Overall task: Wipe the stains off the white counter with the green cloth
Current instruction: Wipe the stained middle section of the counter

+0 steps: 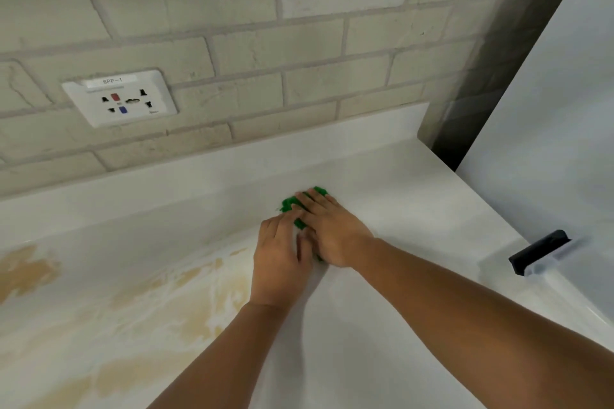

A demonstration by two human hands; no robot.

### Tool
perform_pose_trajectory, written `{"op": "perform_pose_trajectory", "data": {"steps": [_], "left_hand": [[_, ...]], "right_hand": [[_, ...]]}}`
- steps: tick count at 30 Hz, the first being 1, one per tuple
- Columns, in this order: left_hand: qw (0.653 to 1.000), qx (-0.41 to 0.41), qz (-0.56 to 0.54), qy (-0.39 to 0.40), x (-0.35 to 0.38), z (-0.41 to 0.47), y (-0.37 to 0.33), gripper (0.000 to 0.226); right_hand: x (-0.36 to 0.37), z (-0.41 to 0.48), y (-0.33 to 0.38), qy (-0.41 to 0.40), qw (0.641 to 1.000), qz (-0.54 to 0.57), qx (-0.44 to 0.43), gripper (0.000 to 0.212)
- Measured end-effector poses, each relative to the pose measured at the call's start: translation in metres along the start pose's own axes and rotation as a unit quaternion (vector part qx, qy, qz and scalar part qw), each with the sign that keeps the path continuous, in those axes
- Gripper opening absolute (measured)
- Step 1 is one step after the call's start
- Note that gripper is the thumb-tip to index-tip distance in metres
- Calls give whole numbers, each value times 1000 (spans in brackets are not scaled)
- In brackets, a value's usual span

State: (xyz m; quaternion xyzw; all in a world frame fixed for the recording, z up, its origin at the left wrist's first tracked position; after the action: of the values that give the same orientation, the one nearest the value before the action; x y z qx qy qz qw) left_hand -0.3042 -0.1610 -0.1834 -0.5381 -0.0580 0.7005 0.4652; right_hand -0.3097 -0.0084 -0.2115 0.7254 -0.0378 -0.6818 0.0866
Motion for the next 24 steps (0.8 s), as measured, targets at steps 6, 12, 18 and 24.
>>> {"op": "perform_pose_trajectory", "data": {"steps": [6, 12, 18, 24], "left_hand": [[999, -29, 25, 21, -23, -20, 4, 39], [998, -28, 22, 56, -44, -47, -7, 37], [996, -29, 25, 80, -61, -86, -26, 36], [993, -16, 45, 111, -73, -145, -48, 33]], "right_hand": [[-2, -53, 16, -35, 999, 21, 25, 58], [4, -119, 16, -36, 996, 20, 80, 66], [8, -201, 22, -33, 994, 5, 105, 69], [8, -272, 34, -20, 993, 18, 114, 67]]}}
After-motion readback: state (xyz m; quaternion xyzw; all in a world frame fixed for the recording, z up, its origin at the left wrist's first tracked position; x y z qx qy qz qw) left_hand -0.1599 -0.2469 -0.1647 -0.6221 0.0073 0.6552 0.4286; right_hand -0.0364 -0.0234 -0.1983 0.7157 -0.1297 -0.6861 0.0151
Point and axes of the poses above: each hand's wrist, its own z-axis towards the middle knuckle, its own x-axis out of the palm, y = z × x, the point moved 2 cm from there along z, towards the middle knuckle, and after that the axes turned 4 degrees about z, right-handed, at the moved point
